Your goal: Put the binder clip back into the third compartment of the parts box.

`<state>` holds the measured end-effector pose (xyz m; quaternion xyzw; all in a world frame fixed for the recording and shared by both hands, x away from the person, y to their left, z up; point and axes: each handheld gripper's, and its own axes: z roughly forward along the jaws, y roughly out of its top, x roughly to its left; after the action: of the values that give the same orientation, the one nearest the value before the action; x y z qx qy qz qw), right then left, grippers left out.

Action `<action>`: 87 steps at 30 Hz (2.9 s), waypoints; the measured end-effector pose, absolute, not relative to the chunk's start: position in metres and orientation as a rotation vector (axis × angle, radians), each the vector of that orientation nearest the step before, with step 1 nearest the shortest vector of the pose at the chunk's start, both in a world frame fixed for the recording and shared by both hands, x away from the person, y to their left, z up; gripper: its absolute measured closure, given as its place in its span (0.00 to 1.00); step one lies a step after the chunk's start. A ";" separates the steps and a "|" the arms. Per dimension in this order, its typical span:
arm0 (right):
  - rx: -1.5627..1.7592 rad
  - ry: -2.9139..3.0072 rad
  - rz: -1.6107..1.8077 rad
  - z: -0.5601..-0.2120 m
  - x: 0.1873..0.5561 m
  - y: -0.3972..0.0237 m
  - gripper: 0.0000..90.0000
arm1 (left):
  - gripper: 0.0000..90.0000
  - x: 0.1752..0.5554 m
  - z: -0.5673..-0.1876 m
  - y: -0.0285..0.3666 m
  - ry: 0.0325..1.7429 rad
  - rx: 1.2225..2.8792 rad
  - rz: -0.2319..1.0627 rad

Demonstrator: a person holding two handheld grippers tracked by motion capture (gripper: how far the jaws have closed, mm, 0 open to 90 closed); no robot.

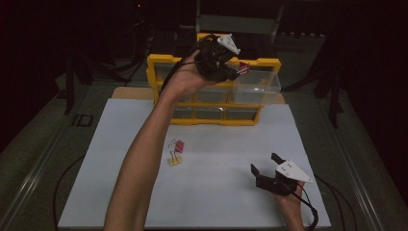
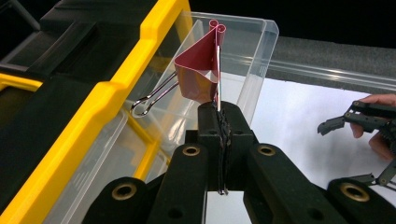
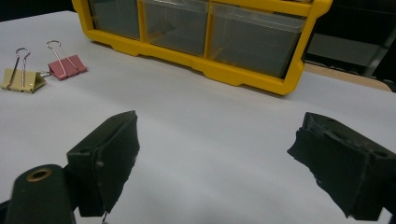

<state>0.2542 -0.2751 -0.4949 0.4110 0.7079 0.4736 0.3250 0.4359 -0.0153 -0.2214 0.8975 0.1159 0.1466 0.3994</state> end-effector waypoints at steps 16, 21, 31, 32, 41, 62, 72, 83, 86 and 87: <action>1.069 1.859 1.235 -0.495 0.253 -0.274 0.14 | 0.17 0.445 -0.230 -0.008 0.470 2.182 0.358; 1.070 1.859 1.234 -0.495 0.254 -0.274 0.14 | 0.15 0.446 -0.234 0.003 0.500 2.202 0.371; 1.066 1.863 1.230 -0.495 0.254 -0.273 0.14 | 0.13 0.443 -0.253 0.021 0.535 2.232 0.365; 1.067 1.863 1.230 -0.495 0.254 -0.273 0.14 | 0.13 0.442 -0.254 0.024 0.540 2.233 0.365; 1.065 1.863 1.229 -0.495 0.253 -0.272 0.14 | 0.12 0.435 -0.270 0.045 0.578 2.236 0.355; 1.068 1.851 1.240 -0.494 0.254 -0.273 0.14 | 0.12 0.418 -0.298 0.085 0.635 2.233 0.345; 1.062 1.856 1.245 -0.494 0.254 -0.273 0.14 | 0.13 0.403 -0.317 0.093 0.619 2.267 0.349; 1.054 1.866 1.268 -0.492 0.253 -0.275 0.14 | 0.13 0.387 -0.335 0.104 0.613 2.254 0.346; 1.053 1.870 1.270 -0.492 0.253 -0.275 0.14 | 0.13 0.383 -0.337 0.109 0.614 2.248 0.350; 1.052 1.870 1.268 -0.492 0.253 -0.276 0.14 | 0.13 0.383 -0.338 0.111 0.617 2.244 0.350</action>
<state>0.2529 -0.2757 -0.4917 0.4000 0.7112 0.4822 0.3189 0.3825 0.1110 -0.3382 0.8804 0.2422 0.1371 0.3840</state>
